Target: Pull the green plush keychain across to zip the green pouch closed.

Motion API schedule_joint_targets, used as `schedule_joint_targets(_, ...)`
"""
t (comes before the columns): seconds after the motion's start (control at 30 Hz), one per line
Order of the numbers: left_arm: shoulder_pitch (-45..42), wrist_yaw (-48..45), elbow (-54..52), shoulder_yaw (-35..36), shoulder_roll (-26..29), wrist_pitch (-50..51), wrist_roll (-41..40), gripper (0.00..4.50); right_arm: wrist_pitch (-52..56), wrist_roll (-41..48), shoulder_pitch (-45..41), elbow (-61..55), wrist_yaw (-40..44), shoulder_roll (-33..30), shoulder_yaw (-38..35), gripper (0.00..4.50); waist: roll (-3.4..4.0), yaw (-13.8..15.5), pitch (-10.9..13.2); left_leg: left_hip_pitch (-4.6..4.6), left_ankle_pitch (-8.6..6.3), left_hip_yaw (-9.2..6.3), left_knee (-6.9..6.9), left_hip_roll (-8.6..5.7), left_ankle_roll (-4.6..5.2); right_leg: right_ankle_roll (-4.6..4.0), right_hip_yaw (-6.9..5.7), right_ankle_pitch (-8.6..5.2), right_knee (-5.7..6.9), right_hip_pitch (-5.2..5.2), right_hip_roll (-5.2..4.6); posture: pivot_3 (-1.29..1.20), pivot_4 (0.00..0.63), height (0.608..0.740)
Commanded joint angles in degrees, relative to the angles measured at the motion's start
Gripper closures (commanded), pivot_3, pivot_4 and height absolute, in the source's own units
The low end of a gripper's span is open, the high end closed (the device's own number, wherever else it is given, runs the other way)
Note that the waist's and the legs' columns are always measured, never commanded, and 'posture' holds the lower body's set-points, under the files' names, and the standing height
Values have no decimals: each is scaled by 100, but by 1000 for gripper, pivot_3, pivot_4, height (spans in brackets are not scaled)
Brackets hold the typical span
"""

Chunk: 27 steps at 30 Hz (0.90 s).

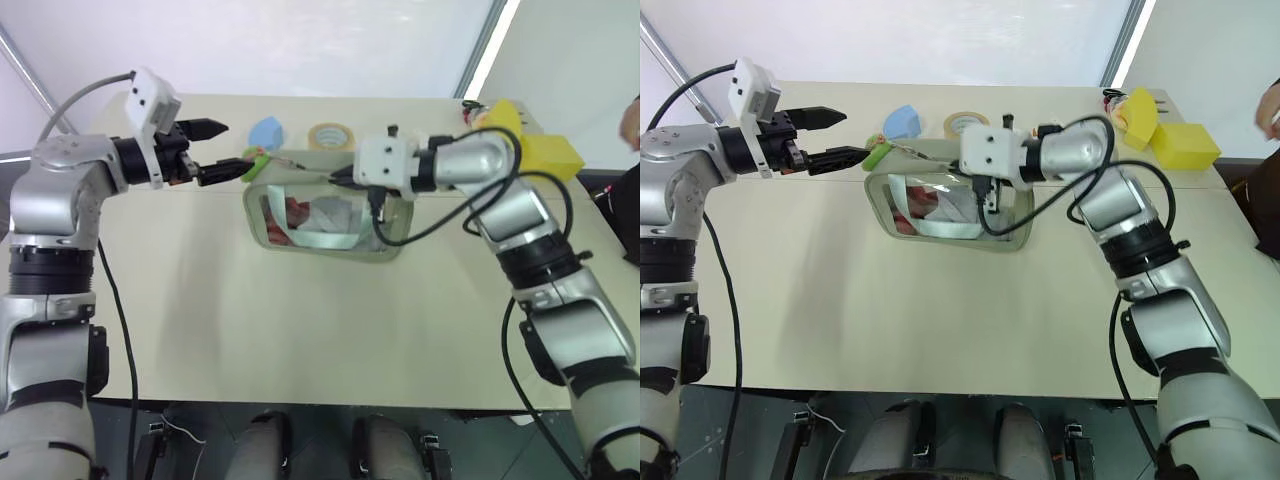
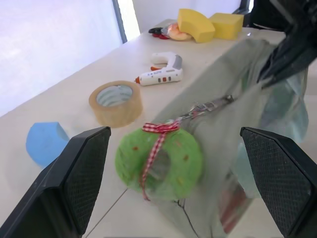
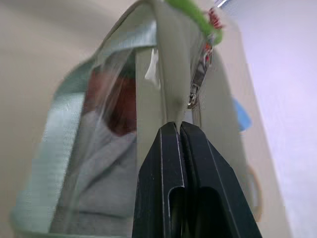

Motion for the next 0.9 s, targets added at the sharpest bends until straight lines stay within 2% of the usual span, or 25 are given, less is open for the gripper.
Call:
schedule_joint_targets(0.03, -109, -11, -117, 76, 24, -88, 1, 0, -326, 15, 166, -162, 115, -15, -161, 4490, 0, -17, 0, 3, 0, 0, -1, 1, 0, 0, -1, 0, 0, 0, 1, 0, 150, 740)
schedule_joint_targets(0.17, -168, -22, -49, 57, 7, -108, 29, 0, 331, 358, 172, -619, 230, 79, -390, 4490, 0, -16, 0, 4, 1, -1, -3, 3, -1, 0, 0, 0, 1, -1, 1, 0, 150, 740)
schedule_joint_targets(0.2, -185, -21, -32, 54, -4, -109, 32, 0, 489, 420, 159, -708, 241, 103, -446, 4235, 0, -11, 0, 3, 1, -1, -2, 3, -1, 0, 0, 0, 1, -1, 1, 0, 150, 740)
schedule_joint_targets(0.27, -212, -26, 10, 37, -26, -124, 43, 0, 667, 426, 141, -816, 183, 119, -538, 3597, 0, -5, 0, 3, 1, -1, -1, 3, -1, 0, 0, 0, 1, 0, 1, 0, 150, 740)
schedule_joint_targets(0.4, -265, -83, 154, 68, 58, -149, 78, 0, 1107, 474, 152, -1317, 149, -91, -790, 1566, 1, 14, 1, 2, 1, -1, -1, 2, -1, 0, 0, 0, 0, 0, 1, 0, 150, 740)
schedule_joint_targets(0.6, -416, -134, 727, 274, 331, -122, 70, 0, 2005, 606, 727, -2511, 314, -1066, -1298, 1566, -1, 41, 0, -3, 0, 0, 0, 0, 0, 0, -3, 0, -3, 1, 0, 0, 150, 740)
schedule_joint_targets(0.73, -369, -252, 988, 92, 290, -394, 257, 0, 2028, 536, 1225, -2668, 267, -1188, -1239, 1566, -2, 29, -1, 8, 0, 10, -1, 0, 1, 0, -4, 0, -4, 11, 1, 0, 150, 740)
schedule_joint_targets(0.9, -633, -315, 1492, -20, 219, -696, 486, 0, 2053, 427, 1326, -2586, 177, -1152, -1124, 1566, -2, 12, 0, -2, 0, 8, -3, 0, 0, 0, -2, 0, -3, -4, 2, 0, 150, 740)
